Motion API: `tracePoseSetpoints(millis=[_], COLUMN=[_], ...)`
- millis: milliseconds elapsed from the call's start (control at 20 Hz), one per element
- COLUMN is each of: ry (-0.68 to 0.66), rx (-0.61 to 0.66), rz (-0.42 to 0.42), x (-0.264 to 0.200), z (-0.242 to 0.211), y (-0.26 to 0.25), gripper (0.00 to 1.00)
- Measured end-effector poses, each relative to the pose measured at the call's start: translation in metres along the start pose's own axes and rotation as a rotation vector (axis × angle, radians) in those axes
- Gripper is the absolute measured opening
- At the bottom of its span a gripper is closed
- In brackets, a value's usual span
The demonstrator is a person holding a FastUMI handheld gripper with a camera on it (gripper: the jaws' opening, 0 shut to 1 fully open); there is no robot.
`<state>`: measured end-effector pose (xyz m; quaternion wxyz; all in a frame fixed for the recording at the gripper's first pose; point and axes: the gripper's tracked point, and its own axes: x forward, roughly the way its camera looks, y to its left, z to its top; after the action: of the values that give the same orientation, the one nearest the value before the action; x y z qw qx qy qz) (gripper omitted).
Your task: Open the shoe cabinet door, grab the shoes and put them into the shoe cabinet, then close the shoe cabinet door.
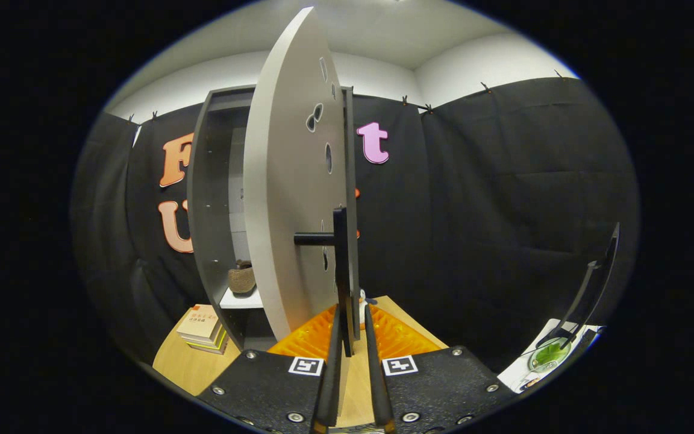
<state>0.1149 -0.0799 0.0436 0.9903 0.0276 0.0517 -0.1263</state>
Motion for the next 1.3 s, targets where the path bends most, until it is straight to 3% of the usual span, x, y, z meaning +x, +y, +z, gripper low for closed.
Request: tracePoseSetpoints(millis=[500, 800, 1300], ry=[-0.011, -0.007, -0.002], rx=[0.073, 0.071, 0.042], rz=[-0.074, -0.16, -0.126], x=[0.003, 0.0, -0.02], z=[-0.006, -0.011, -0.009], y=[-0.078, -0.117, -0.089], gripper=[0.18, 0.15, 0.15])
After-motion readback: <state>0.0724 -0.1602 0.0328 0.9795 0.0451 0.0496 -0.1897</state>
